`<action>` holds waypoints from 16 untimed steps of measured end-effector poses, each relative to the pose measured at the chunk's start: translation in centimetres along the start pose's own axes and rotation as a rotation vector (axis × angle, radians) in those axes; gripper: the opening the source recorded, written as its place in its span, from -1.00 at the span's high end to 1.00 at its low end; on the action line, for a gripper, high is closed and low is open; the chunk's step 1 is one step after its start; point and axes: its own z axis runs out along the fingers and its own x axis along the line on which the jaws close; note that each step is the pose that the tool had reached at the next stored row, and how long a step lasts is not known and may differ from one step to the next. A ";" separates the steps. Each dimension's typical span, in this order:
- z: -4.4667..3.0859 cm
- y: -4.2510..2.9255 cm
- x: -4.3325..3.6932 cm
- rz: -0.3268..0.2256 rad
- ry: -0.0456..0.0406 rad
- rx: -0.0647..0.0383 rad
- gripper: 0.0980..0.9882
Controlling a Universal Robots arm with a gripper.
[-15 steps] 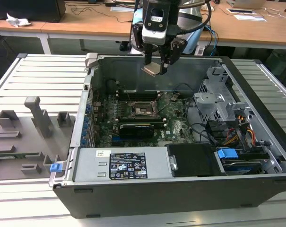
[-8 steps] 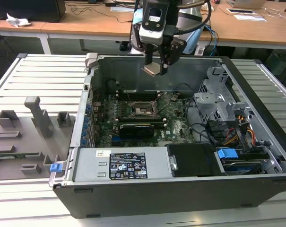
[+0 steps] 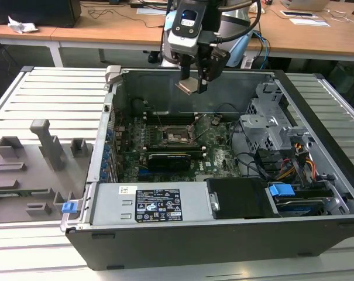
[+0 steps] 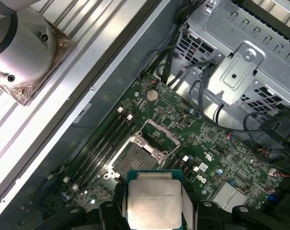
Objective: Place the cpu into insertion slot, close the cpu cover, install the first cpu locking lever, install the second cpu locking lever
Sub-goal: 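Place the cpu into insertion slot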
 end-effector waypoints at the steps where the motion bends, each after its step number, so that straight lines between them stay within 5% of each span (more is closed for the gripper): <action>1: 0.00 0.00 0.00 0.007 -0.0007 0.000 0.00; 16: 0.09 0.00 0.02 0.114 -0.0101 -0.002 0.00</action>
